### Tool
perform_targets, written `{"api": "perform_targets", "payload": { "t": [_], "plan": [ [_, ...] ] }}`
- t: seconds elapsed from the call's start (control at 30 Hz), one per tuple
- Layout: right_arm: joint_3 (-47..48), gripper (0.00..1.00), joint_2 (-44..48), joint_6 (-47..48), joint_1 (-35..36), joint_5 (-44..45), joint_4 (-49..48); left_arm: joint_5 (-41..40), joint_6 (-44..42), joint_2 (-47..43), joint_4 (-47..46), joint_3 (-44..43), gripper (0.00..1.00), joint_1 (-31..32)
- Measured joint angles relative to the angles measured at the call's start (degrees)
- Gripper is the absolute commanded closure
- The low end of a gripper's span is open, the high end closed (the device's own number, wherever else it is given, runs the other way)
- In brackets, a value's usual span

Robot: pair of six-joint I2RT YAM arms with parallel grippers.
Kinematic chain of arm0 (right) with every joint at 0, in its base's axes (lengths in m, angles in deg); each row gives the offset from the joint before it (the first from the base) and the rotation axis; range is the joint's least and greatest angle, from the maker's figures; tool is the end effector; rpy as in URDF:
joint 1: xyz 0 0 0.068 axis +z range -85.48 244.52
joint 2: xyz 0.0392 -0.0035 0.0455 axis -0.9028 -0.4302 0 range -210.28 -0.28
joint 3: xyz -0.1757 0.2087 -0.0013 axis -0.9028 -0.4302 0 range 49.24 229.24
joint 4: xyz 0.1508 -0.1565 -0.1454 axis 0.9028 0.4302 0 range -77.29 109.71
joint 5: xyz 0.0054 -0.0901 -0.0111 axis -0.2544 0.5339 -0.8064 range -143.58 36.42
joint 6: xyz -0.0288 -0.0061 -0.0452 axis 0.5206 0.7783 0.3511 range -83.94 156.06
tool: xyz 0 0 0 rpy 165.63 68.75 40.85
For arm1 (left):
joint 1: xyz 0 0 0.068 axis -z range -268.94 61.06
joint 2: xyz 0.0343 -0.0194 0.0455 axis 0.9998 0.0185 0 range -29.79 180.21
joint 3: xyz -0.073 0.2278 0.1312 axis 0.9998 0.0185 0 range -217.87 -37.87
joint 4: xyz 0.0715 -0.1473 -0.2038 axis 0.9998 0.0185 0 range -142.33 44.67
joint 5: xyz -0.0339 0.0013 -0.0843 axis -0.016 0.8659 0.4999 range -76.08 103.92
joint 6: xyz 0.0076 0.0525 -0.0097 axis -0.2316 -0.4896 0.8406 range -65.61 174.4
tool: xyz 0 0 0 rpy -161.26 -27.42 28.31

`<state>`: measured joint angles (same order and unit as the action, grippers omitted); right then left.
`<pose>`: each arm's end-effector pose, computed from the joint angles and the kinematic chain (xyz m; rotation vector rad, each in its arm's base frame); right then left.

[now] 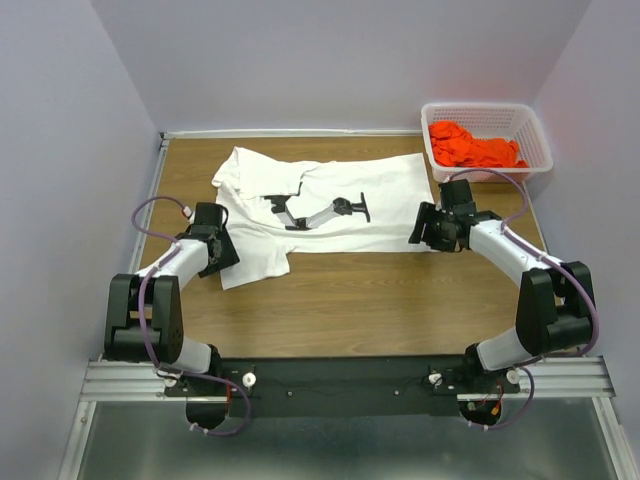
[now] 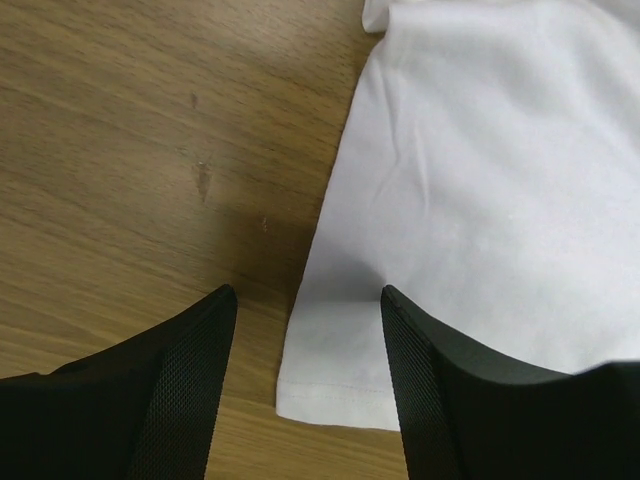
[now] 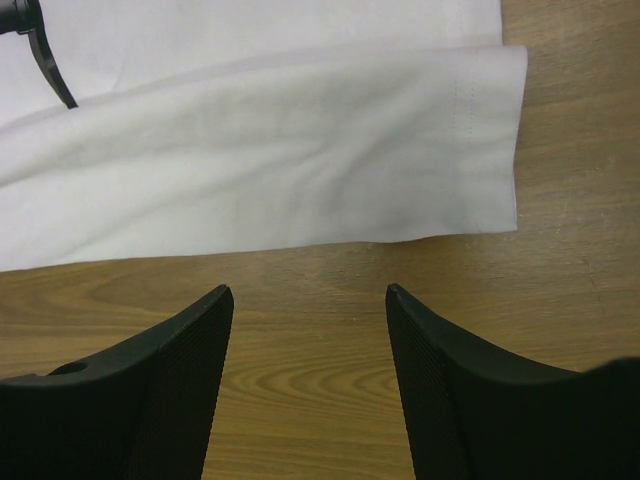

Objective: Fold and stack the t-shirts
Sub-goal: Flatten the tshirt out

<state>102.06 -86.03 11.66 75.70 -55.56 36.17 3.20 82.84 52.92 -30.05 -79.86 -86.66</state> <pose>0.2935 0.0593 0.2027 0.2837 2.5637 0.2802 0.2609 -0.0037 0.1639 -0.6551 2.5565 0.0709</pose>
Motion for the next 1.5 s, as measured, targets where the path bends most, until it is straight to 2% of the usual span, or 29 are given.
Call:
{"api": "perform_targets", "payload": {
  "t": [0.2, 0.43, 0.57, 0.63, 0.7, 0.77, 1.07, 1.33, 1.5],
  "plan": [
    [-0.42, 0.3, 0.09, 0.0, 0.0, 0.0, 0.0, 1.29, -0.35, 0.66, -1.68, 0.04, 0.45, 0.0],
    [-1.31, 0.31, 0.59, -0.02, 0.0, 0.02, -0.02, 1.38, 0.13, 0.85, -4.92, 0.92, 0.66, -0.02],
    [-1.53, 0.31, 0.7, -0.04, 0.0, 1.09, -0.02, 1.4, 0.42, 0.85, -6.27, 1.33, 0.73, -0.02],
    [-1.57, 0.31, 0.7, -0.04, 0.0, 1.68, 0.0, 1.46, 0.55, 0.87, -6.75, 1.46, 0.85, -0.02],
    [-1.57, 0.31, 0.7, -0.07, 0.0, 2.23, 0.0, 1.7, 0.5, 0.87, -7.21, 1.64, 0.86, -0.02],
    [-1.55, 0.31, 0.7, -0.11, 0.0, 2.73, -0.02, 2.05, 0.74, 0.94, -7.61, 1.68, 1.0, -0.02],
    [-1.57, 0.29, 0.68, -0.83, -0.57, 7.32, -0.02, 3.06, 0.79, 0.04, -5.9, 1.62, 1.0, -0.02],
    [-1.57, 0.28, -2.12, -2.64, -6.86, 10.75, -0.04, 2.97, 1.09, -6.69, -1.27, 0.55, 1.0, -0.02],
    [-1.09, 0.37, -5.9, -2.75, -6.97, 11.72, 0.02, 2.97, 1.09, -8.81, -1.18, 0.31, 1.0, -0.02]
  ]
}}
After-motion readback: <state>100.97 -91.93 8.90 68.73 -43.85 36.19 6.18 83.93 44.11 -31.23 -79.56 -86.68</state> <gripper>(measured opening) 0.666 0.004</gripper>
